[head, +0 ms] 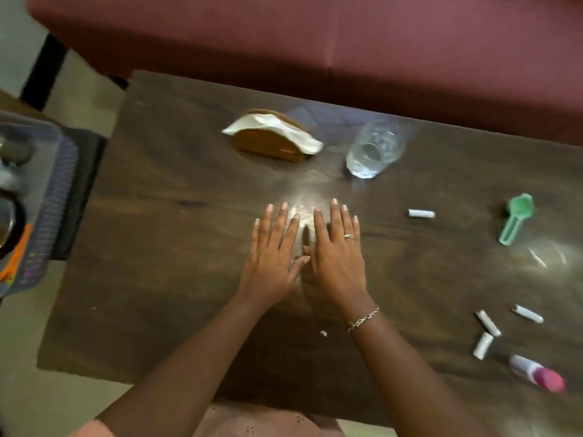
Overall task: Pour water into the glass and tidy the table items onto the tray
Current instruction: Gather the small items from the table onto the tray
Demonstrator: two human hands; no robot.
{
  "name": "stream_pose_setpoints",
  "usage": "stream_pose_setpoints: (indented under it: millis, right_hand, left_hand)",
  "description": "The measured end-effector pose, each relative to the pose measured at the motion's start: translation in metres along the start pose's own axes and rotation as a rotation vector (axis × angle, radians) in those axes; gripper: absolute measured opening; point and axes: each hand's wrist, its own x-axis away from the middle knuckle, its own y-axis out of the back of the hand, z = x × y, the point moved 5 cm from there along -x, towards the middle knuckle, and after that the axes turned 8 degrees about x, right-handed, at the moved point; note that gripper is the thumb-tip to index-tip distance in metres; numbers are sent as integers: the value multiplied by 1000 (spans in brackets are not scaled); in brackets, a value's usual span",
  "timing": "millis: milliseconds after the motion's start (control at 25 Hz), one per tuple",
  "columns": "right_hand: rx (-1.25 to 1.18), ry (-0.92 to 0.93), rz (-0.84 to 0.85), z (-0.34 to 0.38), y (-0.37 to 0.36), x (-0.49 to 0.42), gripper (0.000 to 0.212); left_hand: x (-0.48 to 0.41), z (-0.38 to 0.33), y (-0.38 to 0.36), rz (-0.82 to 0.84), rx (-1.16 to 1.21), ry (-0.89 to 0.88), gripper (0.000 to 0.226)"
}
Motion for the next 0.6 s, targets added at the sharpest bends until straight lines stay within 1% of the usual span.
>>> stream_pose_setpoints:
  millis: [160, 280, 360, 440, 520, 600]
  right_hand:
    - [-6, -153, -53, -83, 11, 28, 66]
    - [-37, -221, -123, -132, 18, 47, 62]
    - [-107, -283, -145, -166, 19, 62, 58]
    - [-204, -424, -163, -213, 18, 85, 49]
    - [-262, -604, -112, -268, 11, 112, 37]
    - [-202, -748, 45, -321, 0, 137, 28]
  left_hand:
    - [-21, -84, -27, 14, 77, -127, 61]
    - [-35, -135, -41, 21, 132, -194, 59]
    - [-42, -161, -48, 40, 137, -247, 60]
    - [-50, -186, -54, 75, 111, -341, 57]
    - [-52, -211, -64, 111, 70, -467, 45]
    - [-45, -238, -80, 144, 23, -626, 30]
